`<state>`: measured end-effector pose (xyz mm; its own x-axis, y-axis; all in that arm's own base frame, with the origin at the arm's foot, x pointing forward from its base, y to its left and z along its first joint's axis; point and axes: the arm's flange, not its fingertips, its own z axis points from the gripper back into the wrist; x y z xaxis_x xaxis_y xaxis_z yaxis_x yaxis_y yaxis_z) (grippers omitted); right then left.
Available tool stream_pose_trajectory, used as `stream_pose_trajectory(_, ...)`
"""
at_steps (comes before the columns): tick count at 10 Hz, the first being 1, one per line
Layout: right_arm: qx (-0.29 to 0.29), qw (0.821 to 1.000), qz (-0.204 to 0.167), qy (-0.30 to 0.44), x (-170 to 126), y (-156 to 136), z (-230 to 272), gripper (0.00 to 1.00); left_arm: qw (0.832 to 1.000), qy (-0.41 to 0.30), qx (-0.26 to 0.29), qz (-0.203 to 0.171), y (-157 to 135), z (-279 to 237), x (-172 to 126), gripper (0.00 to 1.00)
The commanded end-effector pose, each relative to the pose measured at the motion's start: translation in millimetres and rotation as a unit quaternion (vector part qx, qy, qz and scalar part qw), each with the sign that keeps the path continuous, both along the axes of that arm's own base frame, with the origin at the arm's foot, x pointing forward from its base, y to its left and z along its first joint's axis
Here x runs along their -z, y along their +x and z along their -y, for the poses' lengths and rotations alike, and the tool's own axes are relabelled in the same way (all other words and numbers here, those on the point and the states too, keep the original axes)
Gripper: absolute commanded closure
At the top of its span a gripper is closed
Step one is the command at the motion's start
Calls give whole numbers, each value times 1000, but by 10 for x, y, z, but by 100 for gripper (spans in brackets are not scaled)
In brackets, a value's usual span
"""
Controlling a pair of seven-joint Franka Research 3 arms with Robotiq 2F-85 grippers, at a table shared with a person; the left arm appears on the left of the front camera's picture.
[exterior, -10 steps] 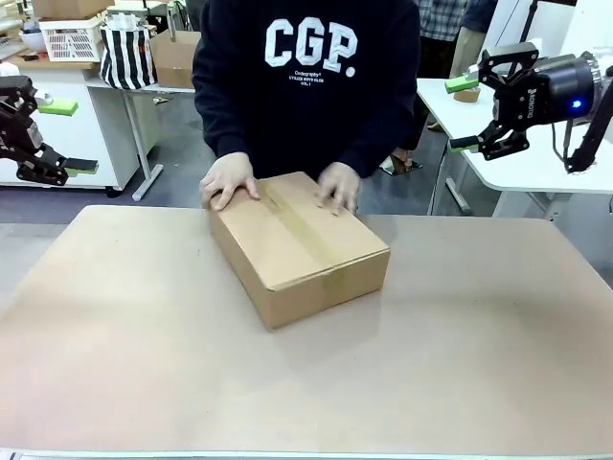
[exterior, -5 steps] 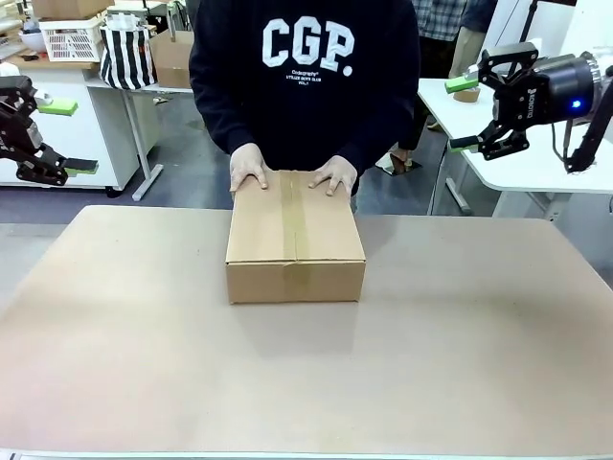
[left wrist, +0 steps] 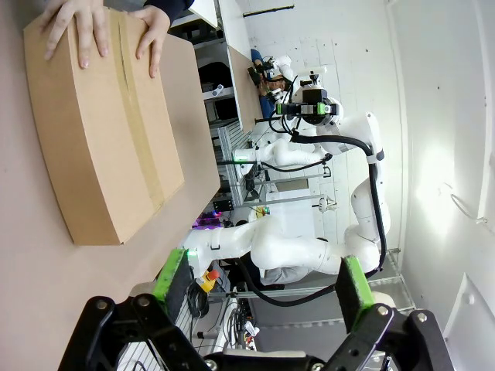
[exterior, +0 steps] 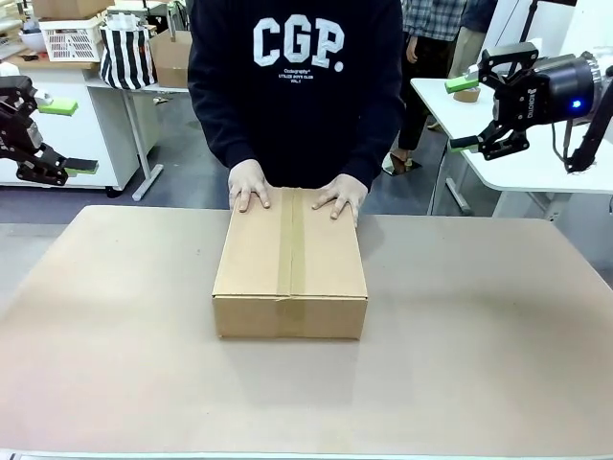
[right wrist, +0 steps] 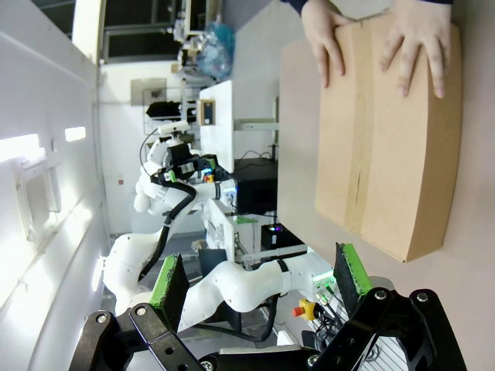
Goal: Pack the gift set into the box.
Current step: Press and hold the closed box until the human finishes sealing it.
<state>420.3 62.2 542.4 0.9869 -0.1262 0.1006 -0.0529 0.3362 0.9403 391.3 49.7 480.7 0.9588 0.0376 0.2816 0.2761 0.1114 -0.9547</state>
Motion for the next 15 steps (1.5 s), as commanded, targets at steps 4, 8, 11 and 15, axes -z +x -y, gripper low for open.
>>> stream_pose_trajectory(4,-6,1000,4,-5,-4,0,13,0,1000,-5,-8,-1,-22,26,-5,0)
stream_pose_trajectory(8,-6,1000,4,-5,-4,0,13,0,1000,-5,-8,-1,-22,26,-5,0)
stream_pose_trajectory(11,-6,1000,4,-5,-4,0,13,0,1000,-5,-8,-1,-22,26,-5,0)
stream_pose_trajectory(15,-6,1000,4,-5,-4,0,13,0,1000,-5,-8,-1,-22,26,-5,0)
